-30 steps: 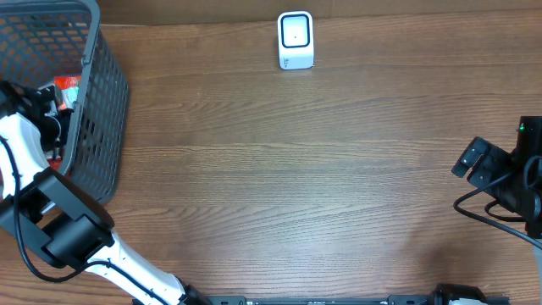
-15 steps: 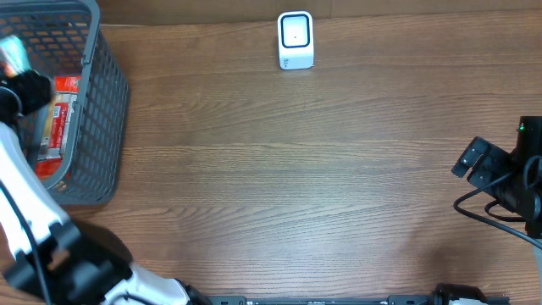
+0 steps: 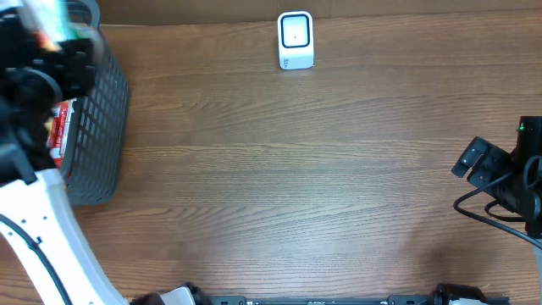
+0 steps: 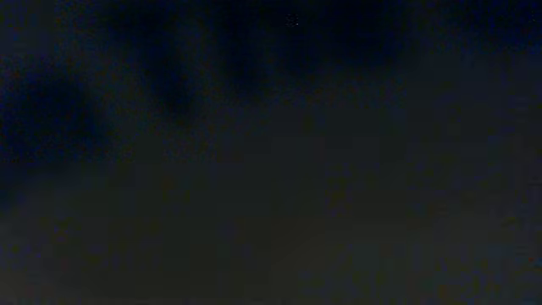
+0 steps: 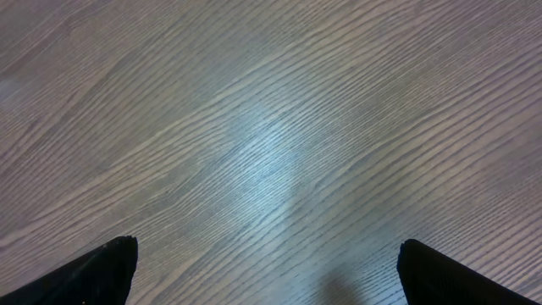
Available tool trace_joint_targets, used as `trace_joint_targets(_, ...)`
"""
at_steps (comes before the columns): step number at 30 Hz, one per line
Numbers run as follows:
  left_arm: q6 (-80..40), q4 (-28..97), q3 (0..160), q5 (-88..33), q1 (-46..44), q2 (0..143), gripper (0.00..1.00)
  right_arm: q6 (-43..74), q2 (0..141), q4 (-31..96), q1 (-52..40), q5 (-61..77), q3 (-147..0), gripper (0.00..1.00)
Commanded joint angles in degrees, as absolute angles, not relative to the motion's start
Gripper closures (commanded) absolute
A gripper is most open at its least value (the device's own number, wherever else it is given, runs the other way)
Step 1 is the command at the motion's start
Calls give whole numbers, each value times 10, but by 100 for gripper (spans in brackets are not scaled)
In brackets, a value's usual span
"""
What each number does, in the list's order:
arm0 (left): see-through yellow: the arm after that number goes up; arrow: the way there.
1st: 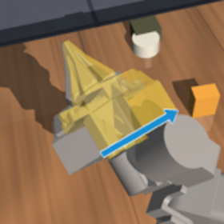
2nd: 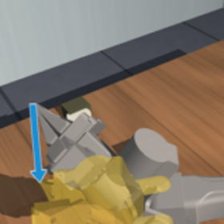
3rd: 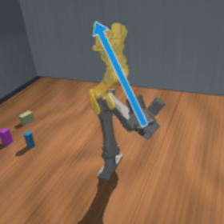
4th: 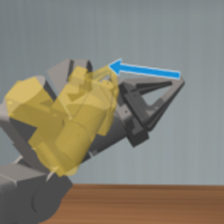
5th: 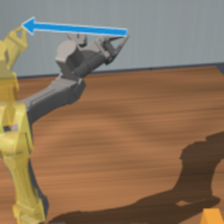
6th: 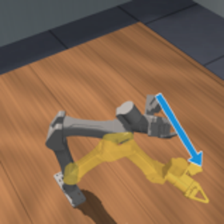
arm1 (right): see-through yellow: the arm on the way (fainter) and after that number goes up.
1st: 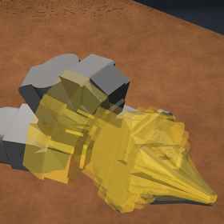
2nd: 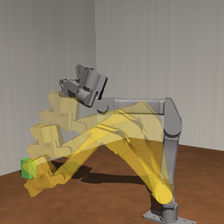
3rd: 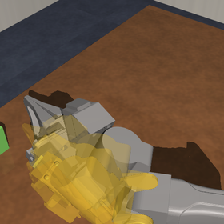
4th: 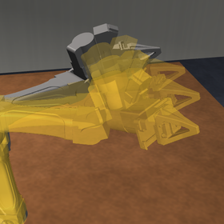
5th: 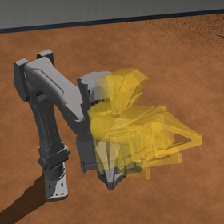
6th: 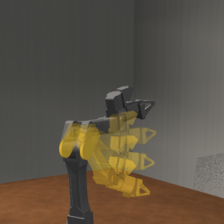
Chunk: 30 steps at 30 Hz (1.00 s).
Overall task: Scan the item barcode
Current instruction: 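Carry the Kleenex pack with the left gripper to the table center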
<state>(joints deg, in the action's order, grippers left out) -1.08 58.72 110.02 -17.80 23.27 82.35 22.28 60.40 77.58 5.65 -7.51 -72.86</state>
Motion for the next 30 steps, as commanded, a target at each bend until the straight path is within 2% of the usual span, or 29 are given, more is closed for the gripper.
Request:
trace_joint_targets(1, -19, 606, 1117, -144, 163, 802, 59, 225, 602, 773, 59, -79, -740, 0)
trace_joint_targets(6, -28, 654, 1103, -97, 8, 814, 60, 225, 602, 773, 59, -79, -740, 0)
trace_joint_targets(14, -55, 631, 1029, -40, -185, 861, 60, 225, 602, 773, 59, -79, -740, 0)
trace_joint_targets(23, -63, 582, 965, -40, -331, 970, 62, 225, 602, 773, 59, -79, -740, 0)
trace_joint_targets(30, -85, 501, 909, -40, -410, 1039, 63, 225, 602, 773, 59, -79, -740, 0)
